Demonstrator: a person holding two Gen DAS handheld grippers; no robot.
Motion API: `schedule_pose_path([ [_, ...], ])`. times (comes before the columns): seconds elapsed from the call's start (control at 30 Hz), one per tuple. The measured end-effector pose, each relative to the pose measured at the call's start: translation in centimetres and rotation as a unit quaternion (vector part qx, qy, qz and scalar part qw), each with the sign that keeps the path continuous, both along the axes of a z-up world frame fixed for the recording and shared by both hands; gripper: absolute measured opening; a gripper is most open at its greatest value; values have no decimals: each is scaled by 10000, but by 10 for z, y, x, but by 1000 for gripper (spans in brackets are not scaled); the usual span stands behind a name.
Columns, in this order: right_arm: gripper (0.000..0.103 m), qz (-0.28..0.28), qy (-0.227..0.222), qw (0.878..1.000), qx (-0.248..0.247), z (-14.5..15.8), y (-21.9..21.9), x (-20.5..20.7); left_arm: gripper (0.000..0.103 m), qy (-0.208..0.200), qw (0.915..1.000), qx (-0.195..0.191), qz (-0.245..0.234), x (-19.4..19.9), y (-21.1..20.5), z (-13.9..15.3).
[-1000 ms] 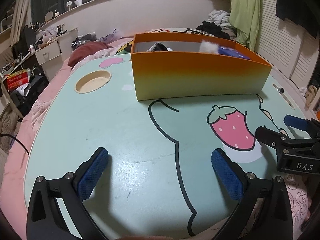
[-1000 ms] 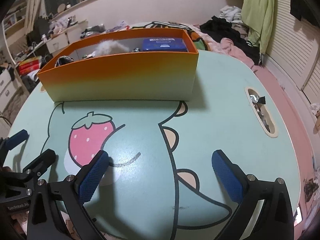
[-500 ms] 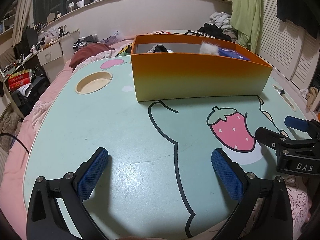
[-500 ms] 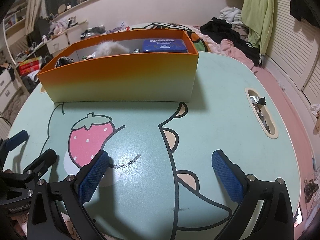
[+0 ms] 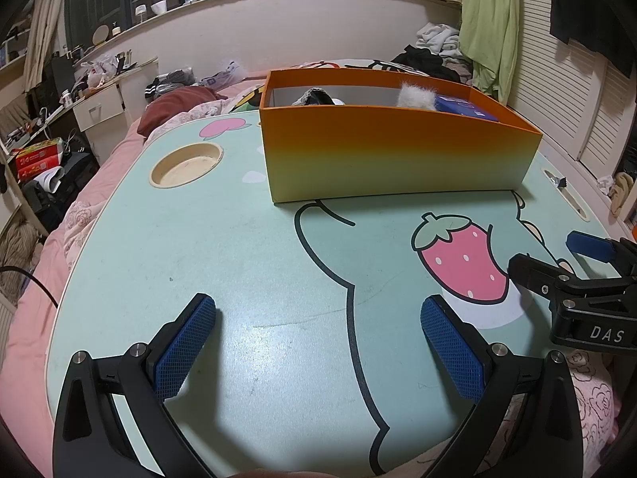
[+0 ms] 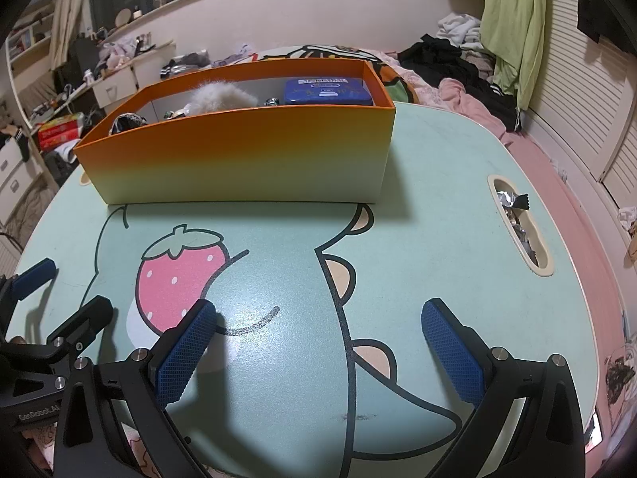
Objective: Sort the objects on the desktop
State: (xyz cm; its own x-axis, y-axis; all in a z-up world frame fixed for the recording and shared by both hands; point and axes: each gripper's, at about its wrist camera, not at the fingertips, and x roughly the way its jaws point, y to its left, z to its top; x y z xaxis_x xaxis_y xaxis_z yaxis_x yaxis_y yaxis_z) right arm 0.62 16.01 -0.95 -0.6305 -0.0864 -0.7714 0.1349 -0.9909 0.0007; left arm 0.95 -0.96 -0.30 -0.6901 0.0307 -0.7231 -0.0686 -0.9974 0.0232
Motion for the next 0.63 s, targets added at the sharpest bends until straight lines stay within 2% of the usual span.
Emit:
schedule_pose_path([
  [0.63, 103, -1, 2, 10000, 1, 0, -1, 0, 103, -33, 10000, -18, -87, -2, -4, -1],
])
